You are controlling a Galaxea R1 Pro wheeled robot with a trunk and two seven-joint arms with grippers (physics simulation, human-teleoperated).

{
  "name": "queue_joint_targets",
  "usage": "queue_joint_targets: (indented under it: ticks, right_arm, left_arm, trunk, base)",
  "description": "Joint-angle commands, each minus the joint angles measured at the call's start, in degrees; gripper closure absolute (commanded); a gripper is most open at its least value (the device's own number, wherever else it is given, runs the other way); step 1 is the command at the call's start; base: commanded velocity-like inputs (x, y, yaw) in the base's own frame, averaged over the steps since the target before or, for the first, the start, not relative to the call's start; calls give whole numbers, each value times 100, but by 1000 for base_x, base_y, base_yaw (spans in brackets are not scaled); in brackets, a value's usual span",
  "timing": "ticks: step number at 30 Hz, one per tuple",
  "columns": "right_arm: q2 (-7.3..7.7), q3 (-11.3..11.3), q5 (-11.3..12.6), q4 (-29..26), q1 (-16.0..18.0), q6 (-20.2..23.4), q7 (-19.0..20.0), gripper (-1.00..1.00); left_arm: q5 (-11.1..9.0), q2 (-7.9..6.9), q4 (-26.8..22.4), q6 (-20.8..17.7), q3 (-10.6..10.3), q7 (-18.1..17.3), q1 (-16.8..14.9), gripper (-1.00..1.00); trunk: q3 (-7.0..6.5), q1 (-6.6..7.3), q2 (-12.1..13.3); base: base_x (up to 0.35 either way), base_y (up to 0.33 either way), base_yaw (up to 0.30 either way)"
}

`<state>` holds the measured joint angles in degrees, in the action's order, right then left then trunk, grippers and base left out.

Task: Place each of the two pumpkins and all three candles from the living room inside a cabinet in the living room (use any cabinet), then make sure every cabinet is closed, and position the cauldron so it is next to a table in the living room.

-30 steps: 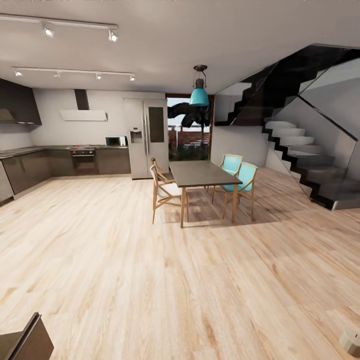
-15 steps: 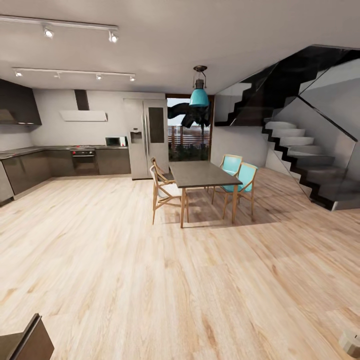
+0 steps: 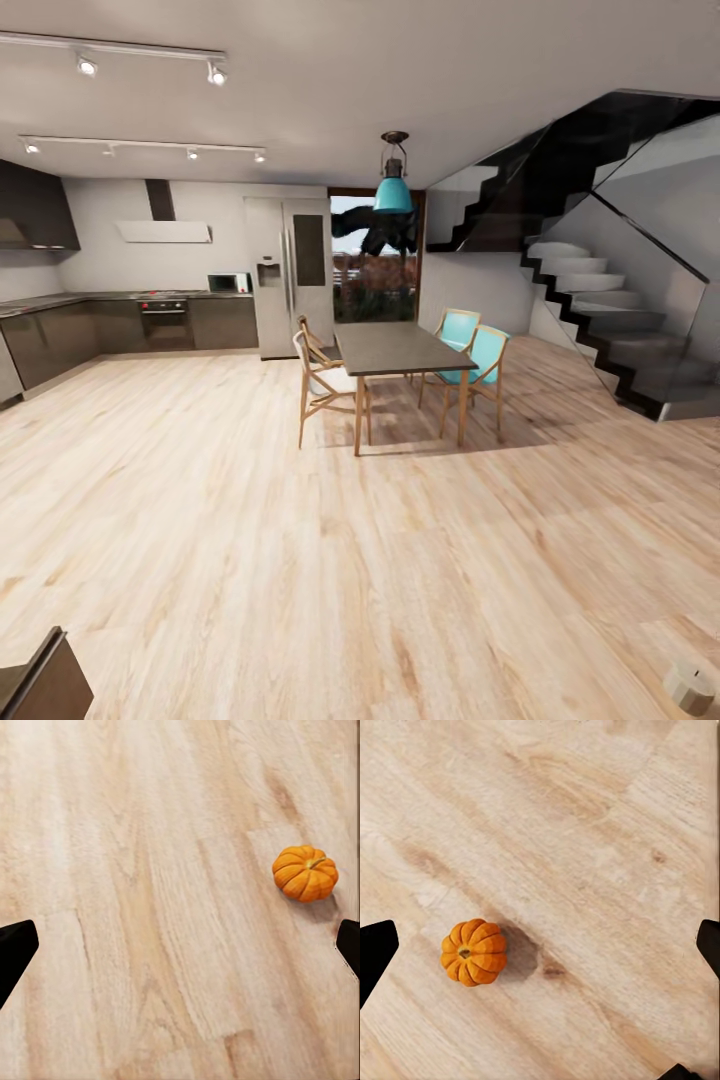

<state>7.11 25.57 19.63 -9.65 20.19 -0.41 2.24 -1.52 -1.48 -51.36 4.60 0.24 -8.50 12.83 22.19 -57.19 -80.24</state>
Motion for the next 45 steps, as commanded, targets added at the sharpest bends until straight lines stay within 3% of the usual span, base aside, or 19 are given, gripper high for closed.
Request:
queue_joint_targets:
  ticks: [1, 34, 45]
  right_arm:
    - [4, 0, 57, 5, 3, -6, 26, -100]
    - [39, 16, 86, 12, -3, -10, 30, -100]
    - [11, -10, 86, -7, -6, -5, 46, -100]
  left_arm:
    - [-16, -1, -6, 6, 3, -21, 1, -100]
    - [-15, -1, 5, 6, 3, -20, 0, -100]
    - [-15, -1, 3, 6, 3, -26, 0, -100]
  trunk:
    - [5, 0, -3]
    - [5, 0, -3]
    - [5, 0, -3]
  base:
    - [0, -275, 0]
    - [0, -282, -29]
    - [1, -60, -67]
